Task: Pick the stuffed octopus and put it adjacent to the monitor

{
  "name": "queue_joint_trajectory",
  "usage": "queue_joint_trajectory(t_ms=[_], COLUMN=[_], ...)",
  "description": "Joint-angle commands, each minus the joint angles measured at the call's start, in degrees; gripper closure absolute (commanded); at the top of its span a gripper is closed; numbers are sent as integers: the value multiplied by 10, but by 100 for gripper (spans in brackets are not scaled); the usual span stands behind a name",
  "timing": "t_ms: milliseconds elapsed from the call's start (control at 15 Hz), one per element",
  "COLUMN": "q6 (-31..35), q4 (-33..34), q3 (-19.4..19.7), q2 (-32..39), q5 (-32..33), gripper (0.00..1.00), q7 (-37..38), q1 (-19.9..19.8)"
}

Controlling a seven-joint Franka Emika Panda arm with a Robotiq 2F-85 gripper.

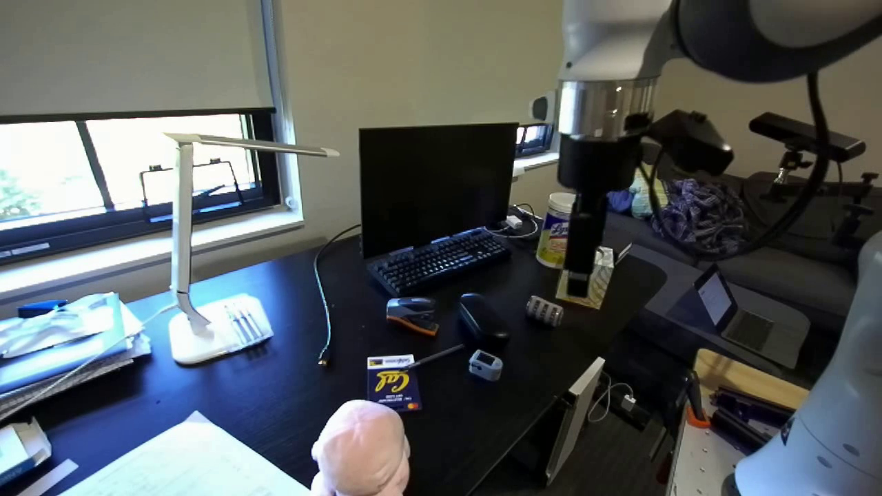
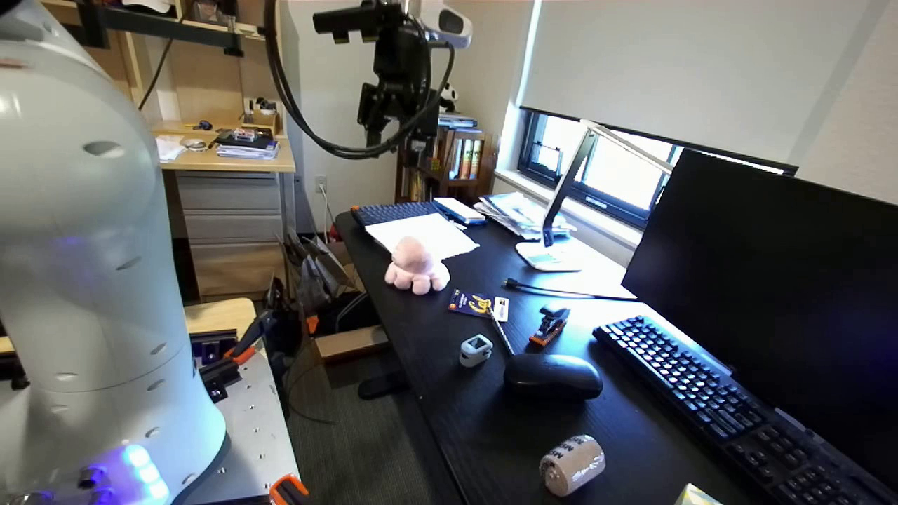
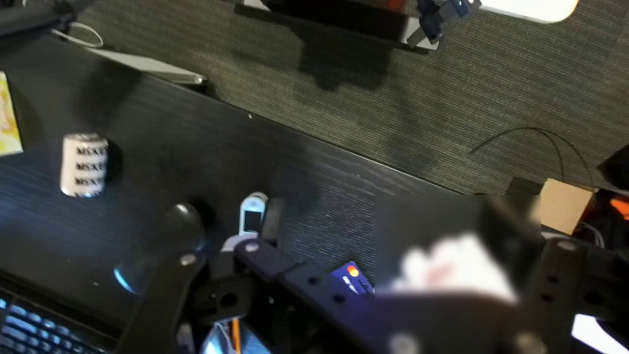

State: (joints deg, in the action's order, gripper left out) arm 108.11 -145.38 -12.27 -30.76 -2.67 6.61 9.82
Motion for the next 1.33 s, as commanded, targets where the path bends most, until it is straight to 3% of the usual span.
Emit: queue_joint_trajectory(t_ms=[0,200,267,600,867,1267], q6=[82,97,94,103,172,275], q4=[72,134,86,136,167,217], q3=[-35,-53,-45,-51,-53,-46], q2=[147,240,179,259,342,463], q5=[10,27,12,28,8,50], gripper=[0,0,0,0,0,0], q7=[-30,-59,-27,-28,-36,-31], q1=[36,58,56,63,68,82])
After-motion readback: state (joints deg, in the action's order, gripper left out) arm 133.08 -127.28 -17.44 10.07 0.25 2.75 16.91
